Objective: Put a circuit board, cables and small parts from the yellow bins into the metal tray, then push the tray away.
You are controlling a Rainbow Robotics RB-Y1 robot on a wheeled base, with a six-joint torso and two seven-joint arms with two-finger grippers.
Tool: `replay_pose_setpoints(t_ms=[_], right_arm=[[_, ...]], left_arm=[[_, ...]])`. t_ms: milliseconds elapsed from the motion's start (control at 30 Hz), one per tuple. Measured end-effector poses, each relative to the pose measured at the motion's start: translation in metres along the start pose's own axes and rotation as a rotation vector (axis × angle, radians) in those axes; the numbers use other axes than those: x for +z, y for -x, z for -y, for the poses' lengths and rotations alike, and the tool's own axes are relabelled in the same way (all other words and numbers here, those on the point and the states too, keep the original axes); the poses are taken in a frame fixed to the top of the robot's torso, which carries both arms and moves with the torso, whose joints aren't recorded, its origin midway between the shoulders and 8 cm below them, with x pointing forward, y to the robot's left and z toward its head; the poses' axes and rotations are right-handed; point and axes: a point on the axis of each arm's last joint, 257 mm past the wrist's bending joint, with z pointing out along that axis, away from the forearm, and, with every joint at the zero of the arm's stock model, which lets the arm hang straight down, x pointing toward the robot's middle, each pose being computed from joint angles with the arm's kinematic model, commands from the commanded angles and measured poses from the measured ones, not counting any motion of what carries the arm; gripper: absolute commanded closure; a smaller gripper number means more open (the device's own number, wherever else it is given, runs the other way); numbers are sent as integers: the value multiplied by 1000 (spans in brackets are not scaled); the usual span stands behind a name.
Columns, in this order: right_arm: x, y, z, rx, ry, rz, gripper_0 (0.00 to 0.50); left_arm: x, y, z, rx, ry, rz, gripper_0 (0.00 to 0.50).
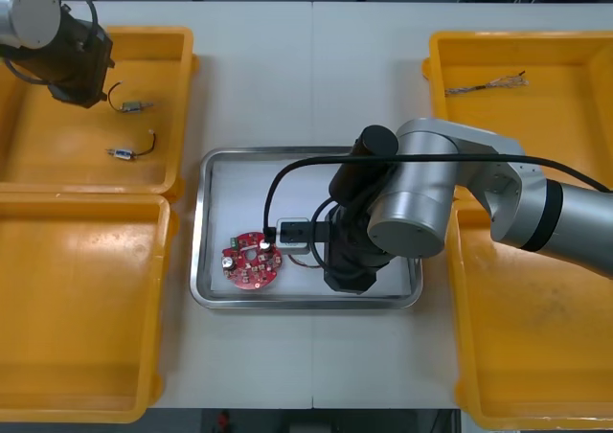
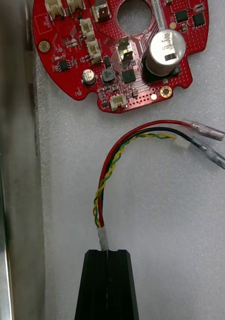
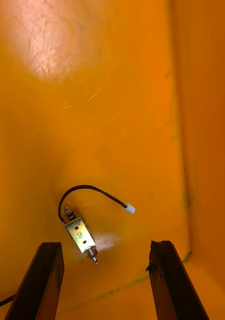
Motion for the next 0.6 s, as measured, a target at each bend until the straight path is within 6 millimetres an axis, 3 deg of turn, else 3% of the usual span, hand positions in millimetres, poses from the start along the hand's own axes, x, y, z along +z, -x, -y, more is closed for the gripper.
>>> replay_pose_setpoints(t_ms=[67,100,133,167,200,233,433,600], right_arm=[[3,2,-1,-8,-6,6,419],[4,1,-1,-11,-7,4,366],[5,0,-1,-14,-9,1,277],[5,0,-1,-15,-9,0,277],[5,0,-2,-16,-10,-1,89],[5,0,-1,-16,-10,-1,11],[5,-2,0,-15,-16,-12,0],[-6,-21,5,21,-10,-92,0]], left_arm=[[4,-5,-5,14,9,-3,0],[6,-8,-8,16,16,-8,0],[7,-10,-10,15,21,-15,0],[8,-13,-12,11,26,-25,0],[9,-16,-13,6,29,-34,0],[9,-17,-13,2,31,-40,0],[13,-21,-17,-11,40,-49,0],[18,-20,-19,-32,42,-52,0]])
